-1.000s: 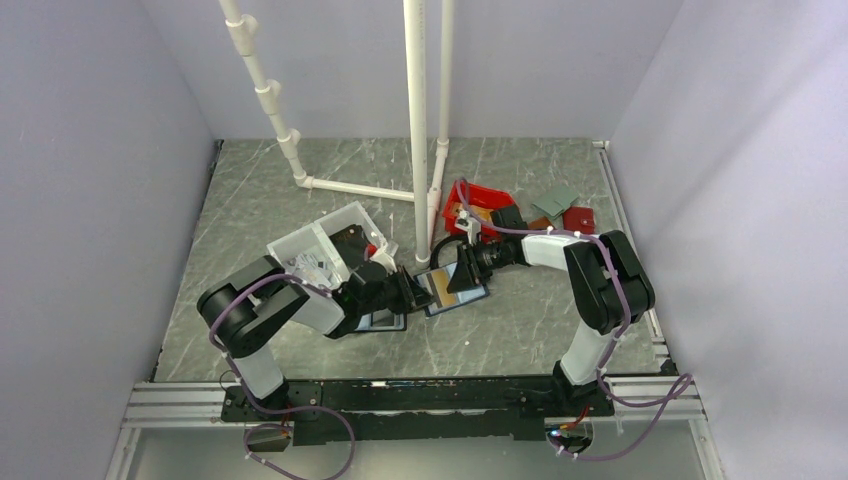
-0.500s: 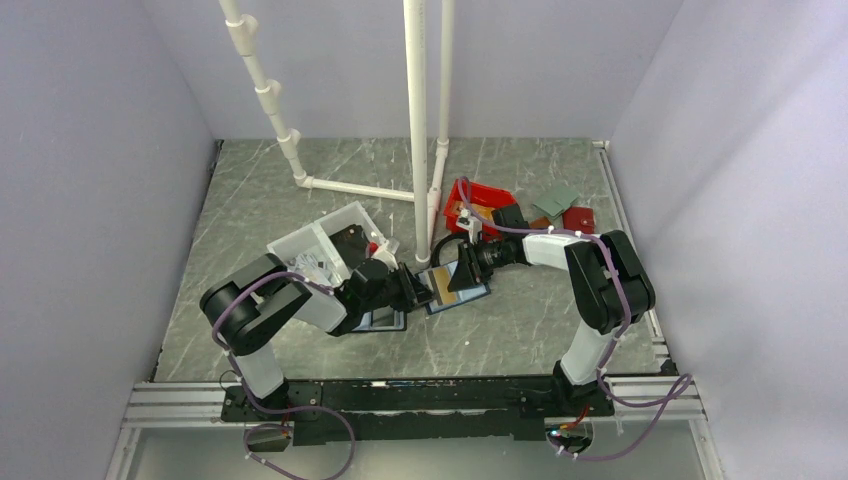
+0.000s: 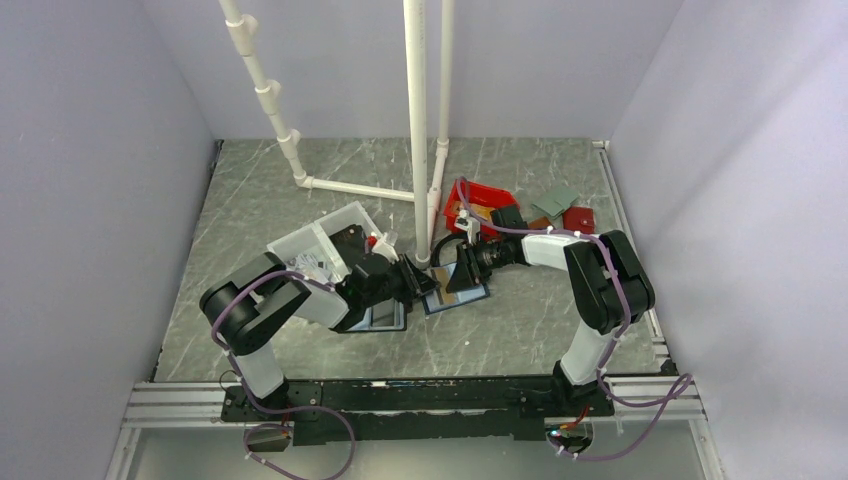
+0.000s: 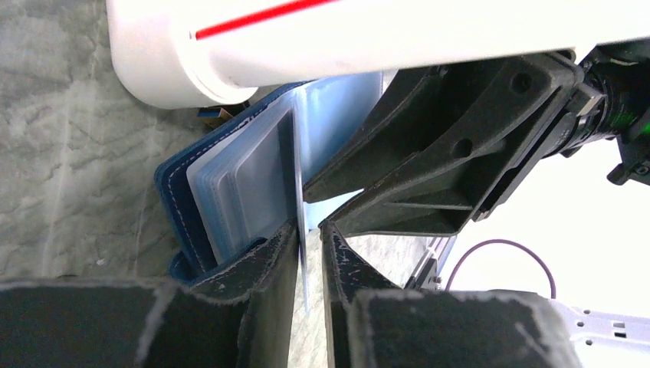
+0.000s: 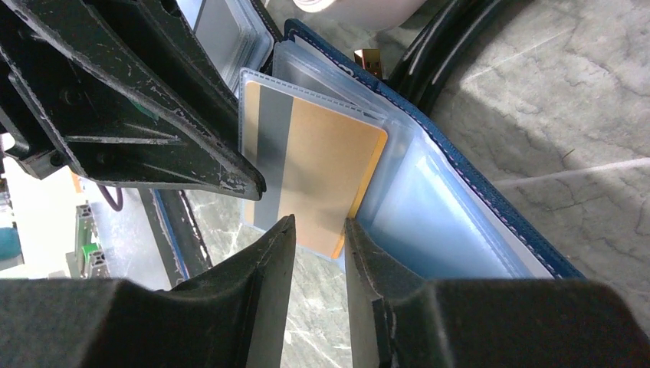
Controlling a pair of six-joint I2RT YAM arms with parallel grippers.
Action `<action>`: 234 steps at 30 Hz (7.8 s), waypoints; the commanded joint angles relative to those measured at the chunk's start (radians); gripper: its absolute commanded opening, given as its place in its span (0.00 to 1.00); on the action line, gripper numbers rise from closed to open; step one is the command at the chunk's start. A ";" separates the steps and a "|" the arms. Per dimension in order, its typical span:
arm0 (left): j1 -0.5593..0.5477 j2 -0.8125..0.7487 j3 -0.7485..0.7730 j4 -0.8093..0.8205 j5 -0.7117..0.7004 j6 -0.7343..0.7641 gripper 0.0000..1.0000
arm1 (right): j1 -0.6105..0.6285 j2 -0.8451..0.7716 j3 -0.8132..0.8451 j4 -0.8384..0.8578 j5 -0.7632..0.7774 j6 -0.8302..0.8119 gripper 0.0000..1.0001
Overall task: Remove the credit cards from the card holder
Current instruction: Pick up the card holder from the center of the board, then place the card holder at the center of the board.
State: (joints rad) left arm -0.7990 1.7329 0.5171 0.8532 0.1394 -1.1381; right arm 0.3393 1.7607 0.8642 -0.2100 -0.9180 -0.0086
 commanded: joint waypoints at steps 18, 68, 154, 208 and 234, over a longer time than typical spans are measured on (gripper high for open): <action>0.003 -0.020 -0.081 0.281 0.037 0.108 0.00 | -0.048 -0.070 0.024 -0.020 -0.123 -0.033 0.35; 0.006 -0.062 -0.140 0.405 0.140 0.164 0.27 | -0.049 -0.050 0.029 -0.018 -0.323 -0.041 0.00; 0.086 0.118 -0.163 0.647 0.285 0.026 0.25 | -0.085 -0.023 0.034 -0.046 -0.270 -0.068 0.00; 0.090 0.156 -0.092 0.593 0.399 0.052 0.00 | -0.074 0.022 0.032 -0.038 -0.294 -0.047 0.27; 0.120 0.226 -0.104 0.580 0.408 -0.037 0.00 | -0.100 -0.026 0.023 -0.036 -0.157 -0.054 0.00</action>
State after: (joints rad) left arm -0.6819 1.9533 0.4007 1.4094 0.5270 -1.1622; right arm 0.2462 1.7691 0.8688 -0.2649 -1.0988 -0.0566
